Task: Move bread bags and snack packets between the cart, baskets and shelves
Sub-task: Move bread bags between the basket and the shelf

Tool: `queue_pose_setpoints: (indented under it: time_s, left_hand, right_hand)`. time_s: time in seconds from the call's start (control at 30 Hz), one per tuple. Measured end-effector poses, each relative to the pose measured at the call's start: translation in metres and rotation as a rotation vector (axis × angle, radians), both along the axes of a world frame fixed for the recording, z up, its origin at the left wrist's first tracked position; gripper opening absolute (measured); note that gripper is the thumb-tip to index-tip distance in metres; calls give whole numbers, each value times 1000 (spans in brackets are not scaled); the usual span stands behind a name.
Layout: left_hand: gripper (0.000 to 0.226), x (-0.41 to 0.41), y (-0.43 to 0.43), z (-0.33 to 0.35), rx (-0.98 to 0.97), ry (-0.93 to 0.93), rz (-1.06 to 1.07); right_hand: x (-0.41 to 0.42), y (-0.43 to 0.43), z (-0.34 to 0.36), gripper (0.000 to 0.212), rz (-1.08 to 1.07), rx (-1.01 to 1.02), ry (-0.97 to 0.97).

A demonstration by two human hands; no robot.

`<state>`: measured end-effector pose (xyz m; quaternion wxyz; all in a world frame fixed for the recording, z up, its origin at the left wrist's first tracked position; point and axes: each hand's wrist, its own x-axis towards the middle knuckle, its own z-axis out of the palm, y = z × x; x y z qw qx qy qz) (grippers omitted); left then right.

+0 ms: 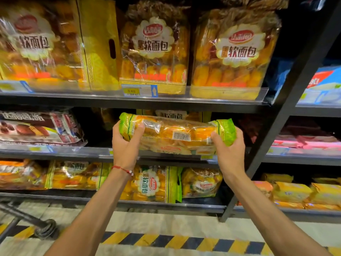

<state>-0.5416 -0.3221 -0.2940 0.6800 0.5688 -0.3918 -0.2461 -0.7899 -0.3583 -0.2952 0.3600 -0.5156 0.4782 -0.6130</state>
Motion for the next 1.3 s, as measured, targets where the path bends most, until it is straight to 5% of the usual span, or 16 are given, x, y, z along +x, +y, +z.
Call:
queue_pose_setpoints:
  time_s: [0.17, 0.33, 0.47, 0.57, 0.73, 0.9, 1.07, 1.3]
  left_hand:
    - [123, 11, -15, -11, 67, -115, -171]
    - [114, 10, -37, -34, 68, -171, -83]
    - [109, 5, -51, -49, 23, -135, -23]
    - [81, 0, -60, -54, 37, -143, -3]
    - [95, 20, -73, -75, 111, -282, -111]
    - [107, 18, -91, -72, 281, -350, 121]
    - [116, 18, -101, -70, 353, -348, 242]
    - [107, 16, -101, -99, 192, -471, 230]
  right_hand:
    - [10, -24, 9, 55, 30, 35, 50]
    - [0, -38, -16, 113, 126, 15, 95]
    - [0, -40, -56, 114, 73, 2, 203]
    - [9, -50, -77, 115, 40, -30, 316]
    - [21, -85, -80, 136, -21, 42, 359]
    - [26, -100, -67, 93, -179, 132, 441]
    - [25, -91, -85, 126, -168, 92, 493]
    - [30, -108, -81, 78, -263, 240, 686]
